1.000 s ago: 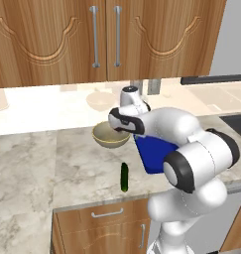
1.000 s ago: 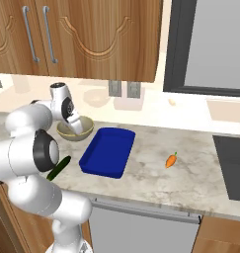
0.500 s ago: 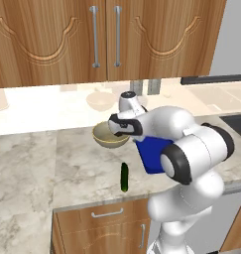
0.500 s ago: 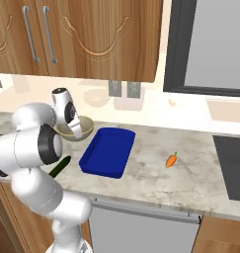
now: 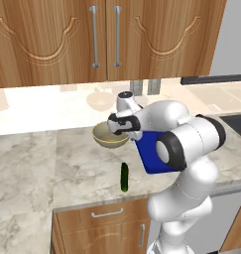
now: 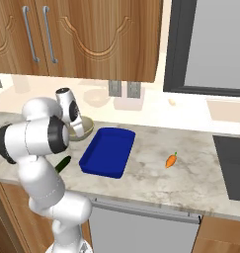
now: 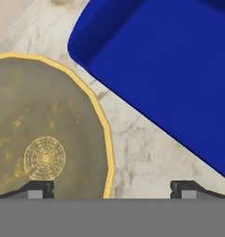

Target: Place the two vegetables and bowl onto the tray for setting up a vegetable dip station.

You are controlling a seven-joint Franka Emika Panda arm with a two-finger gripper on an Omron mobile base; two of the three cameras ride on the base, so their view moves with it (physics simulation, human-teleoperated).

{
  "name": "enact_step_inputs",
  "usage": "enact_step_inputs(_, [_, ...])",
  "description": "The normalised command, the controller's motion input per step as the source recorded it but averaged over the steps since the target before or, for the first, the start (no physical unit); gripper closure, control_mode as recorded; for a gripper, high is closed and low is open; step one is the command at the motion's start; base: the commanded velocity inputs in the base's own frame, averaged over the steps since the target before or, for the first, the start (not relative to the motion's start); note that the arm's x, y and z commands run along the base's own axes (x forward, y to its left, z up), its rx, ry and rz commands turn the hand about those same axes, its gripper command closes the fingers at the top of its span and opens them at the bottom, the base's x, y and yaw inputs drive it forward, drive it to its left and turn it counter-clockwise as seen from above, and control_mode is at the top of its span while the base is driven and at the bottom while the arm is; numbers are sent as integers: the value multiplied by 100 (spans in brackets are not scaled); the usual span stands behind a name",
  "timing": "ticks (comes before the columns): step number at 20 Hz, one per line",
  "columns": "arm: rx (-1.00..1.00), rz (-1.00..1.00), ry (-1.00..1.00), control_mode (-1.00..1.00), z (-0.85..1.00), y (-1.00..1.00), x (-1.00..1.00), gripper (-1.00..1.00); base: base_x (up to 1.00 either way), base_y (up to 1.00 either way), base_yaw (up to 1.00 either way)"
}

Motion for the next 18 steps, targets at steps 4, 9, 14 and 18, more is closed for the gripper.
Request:
enact_step_inputs(4, [0, -5, 0, -100, -16, 0, 25, -100, 0, 0, 0])
enact_step_inputs(9, [0, -5, 0, -100, -17, 0, 24, -100, 0, 0, 0])
enact_step_inputs(14, [1, -3, 0, -100, -15, -3, 2, -100, 0, 0, 0])
enact_step_inputs(18, [1, -3, 0, -100, -16, 0, -7, -100, 0, 0, 0])
